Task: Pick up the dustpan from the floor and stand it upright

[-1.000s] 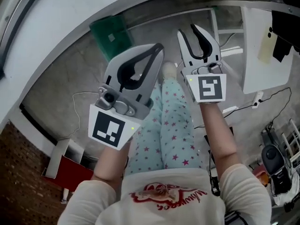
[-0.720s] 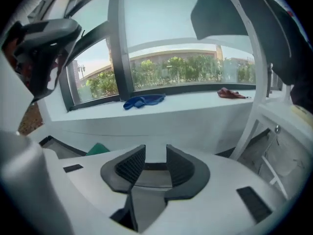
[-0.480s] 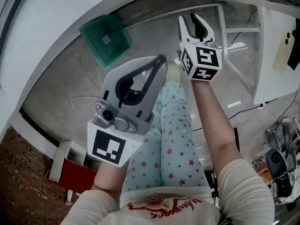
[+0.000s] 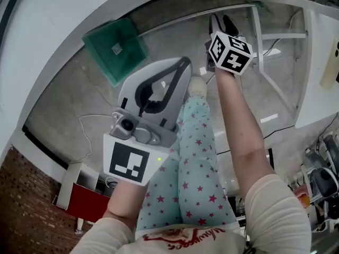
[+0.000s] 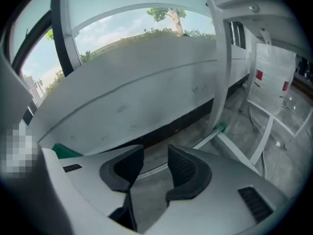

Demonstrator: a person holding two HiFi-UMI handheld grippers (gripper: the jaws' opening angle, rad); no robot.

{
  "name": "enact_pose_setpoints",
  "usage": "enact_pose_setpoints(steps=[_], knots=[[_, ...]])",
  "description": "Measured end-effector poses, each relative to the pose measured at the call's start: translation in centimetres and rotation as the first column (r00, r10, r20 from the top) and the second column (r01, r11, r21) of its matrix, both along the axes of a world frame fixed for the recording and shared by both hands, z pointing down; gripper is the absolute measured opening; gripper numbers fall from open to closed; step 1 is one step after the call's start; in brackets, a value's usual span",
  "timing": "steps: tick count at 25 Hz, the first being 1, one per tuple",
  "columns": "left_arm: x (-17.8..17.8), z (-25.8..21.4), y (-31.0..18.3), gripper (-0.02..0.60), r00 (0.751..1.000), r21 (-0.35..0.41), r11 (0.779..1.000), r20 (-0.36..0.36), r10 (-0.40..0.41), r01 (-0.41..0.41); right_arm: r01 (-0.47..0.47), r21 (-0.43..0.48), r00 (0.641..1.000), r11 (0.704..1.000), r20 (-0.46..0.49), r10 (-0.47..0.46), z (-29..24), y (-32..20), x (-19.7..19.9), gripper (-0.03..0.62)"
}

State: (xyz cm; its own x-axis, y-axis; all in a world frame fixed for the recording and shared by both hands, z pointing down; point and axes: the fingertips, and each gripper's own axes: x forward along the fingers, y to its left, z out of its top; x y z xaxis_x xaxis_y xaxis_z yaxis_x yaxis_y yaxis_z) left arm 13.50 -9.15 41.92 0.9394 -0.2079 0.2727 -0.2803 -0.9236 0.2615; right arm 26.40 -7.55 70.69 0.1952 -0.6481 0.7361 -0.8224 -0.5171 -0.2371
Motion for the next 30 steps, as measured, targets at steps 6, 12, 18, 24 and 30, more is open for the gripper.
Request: enact_pose_setpoints(steps=[6, 12, 18, 24, 30], knots=[[2.6, 4.3, -1.1, 0.018, 0.998, -0.044, 0.998, 0.052, -0.041, 0.043, -0.071, -0.011, 0.995, 0.997, 0.072, 0.072, 2.9, 1.4, 0.3, 0.152], [3.8, 8.5, -1.1, 0.02, 0.995, -0.061, 0.997, 0.094, -0.035, 0.041, -0.126, 0.001, 0.982, 0.992, 0.14, 0.125, 6.2, 1.7, 0.6, 0.161], [4.1, 10.4, -1.1, 0.018, 0.997, -0.067, 0.998, 0.078, -0.012, 0.017, -0.141, 0.006, 0.976, 0.99, 0.167, 0.138, 9.5, 0.9, 1.2, 0.202], [4.9, 12.1, -1.0, 0.018, 0.998, -0.078, 0.997, 0.068, 0.012, -0.007, -0.202, 0.0, 0.959, 0.979, 0.201, 0.198, 11.6, 0.0, 2.3, 0.209], [4.7, 12.9, 0.0, 0.02, 0.997, -0.075, 0.996, 0.066, 0.048, -0.043, -0.435, -0.022, 0.825, 0.9, 0.39, 0.408, 14.7, -0.1, 3.8, 0.209]])
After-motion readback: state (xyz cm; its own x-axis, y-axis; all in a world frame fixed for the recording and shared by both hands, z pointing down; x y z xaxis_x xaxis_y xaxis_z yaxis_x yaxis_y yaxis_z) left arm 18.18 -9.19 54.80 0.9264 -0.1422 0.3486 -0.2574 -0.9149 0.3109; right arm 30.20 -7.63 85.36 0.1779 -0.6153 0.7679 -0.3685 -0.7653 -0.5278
